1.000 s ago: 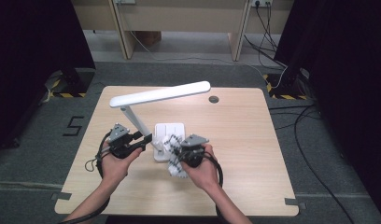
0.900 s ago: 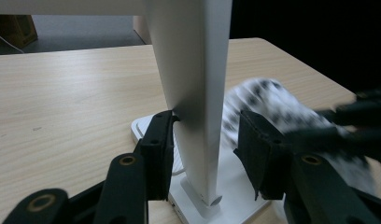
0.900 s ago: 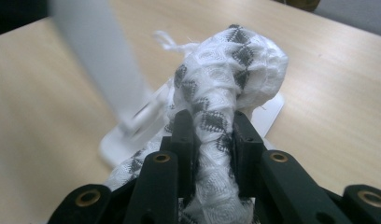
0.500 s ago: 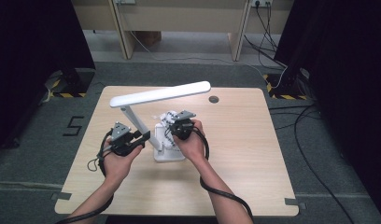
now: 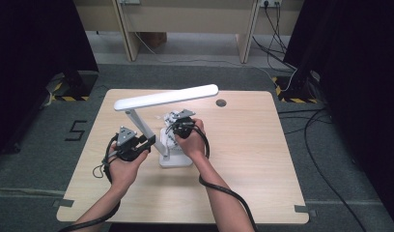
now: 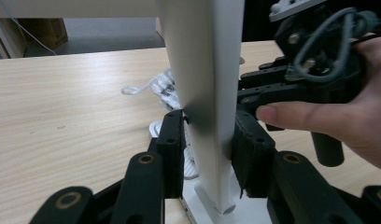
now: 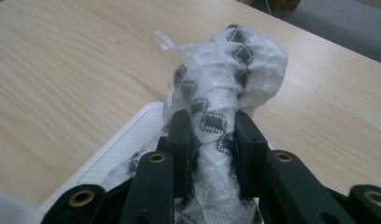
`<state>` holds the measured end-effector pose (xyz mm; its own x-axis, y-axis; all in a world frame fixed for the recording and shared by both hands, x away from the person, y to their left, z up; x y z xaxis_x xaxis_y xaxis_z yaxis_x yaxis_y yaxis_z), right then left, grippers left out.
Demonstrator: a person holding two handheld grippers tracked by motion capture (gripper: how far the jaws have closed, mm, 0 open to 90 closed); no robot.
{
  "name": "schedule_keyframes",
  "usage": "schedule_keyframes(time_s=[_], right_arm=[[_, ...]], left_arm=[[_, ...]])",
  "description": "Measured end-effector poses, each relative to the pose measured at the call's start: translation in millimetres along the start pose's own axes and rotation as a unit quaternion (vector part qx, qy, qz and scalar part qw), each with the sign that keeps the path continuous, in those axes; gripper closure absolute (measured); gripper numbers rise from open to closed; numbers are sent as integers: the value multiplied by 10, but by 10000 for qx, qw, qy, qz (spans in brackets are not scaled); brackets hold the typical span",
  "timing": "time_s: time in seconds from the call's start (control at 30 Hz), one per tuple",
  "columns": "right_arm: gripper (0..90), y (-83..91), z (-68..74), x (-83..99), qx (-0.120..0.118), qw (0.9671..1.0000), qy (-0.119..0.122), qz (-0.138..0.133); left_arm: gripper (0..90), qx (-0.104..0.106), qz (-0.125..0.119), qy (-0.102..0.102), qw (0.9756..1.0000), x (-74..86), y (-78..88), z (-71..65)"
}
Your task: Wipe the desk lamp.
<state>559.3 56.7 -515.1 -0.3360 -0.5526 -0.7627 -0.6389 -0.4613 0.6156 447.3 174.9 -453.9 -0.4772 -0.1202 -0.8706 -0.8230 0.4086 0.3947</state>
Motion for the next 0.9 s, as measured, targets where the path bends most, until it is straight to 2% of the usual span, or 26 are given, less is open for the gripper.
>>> schedule_keyframes(time_s=[0.1, 0.23, 0.4, 0.6, 0.67, 0.8, 0.9], right_arm=[[728, -87, -21, 40, -36, 9998, -8, 188], [737, -97, 14, 76, -141, 9993, 48, 333], [747, -39, 115, 168, -389, 9977, 131, 538], [752, 128, 207, 354, -658, 9945, 202, 786], [752, 204, 253, 414, -786, 9931, 200, 848], [752, 396, 396, 538, -1132, 9879, 177, 1041], [752, 535, 482, 613, -1343, 9839, 366, 1122]], left_arm=[[668, -29, 14, 1, 10000, -2, -1, -4], [669, -67, 8, -16, 10000, 0, -1, -8], [671, -102, 0, -14, 9999, 0, 0, -12], [672, -145, 4, -21, 9999, 1, -1, -17], [672, -154, -3, -27, 9999, 3, 1, -16], [671, -154, -18, -30, 9999, 3, 0, -18], [671, -153, -14, -26, 9999, 2, -1, -17]])
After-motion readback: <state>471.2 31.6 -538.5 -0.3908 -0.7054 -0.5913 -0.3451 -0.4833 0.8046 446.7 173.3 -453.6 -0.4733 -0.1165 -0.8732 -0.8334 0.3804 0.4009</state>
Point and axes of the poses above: each handheld gripper's, and its own axes: y roughly backward along the jaws, x roughly out of its underside, z roughly to its left, the point moved 8 cm from there along -y, roughly forward along the jaws, and after that the axes turned 9 degrees about y, right-handed, at the moved point
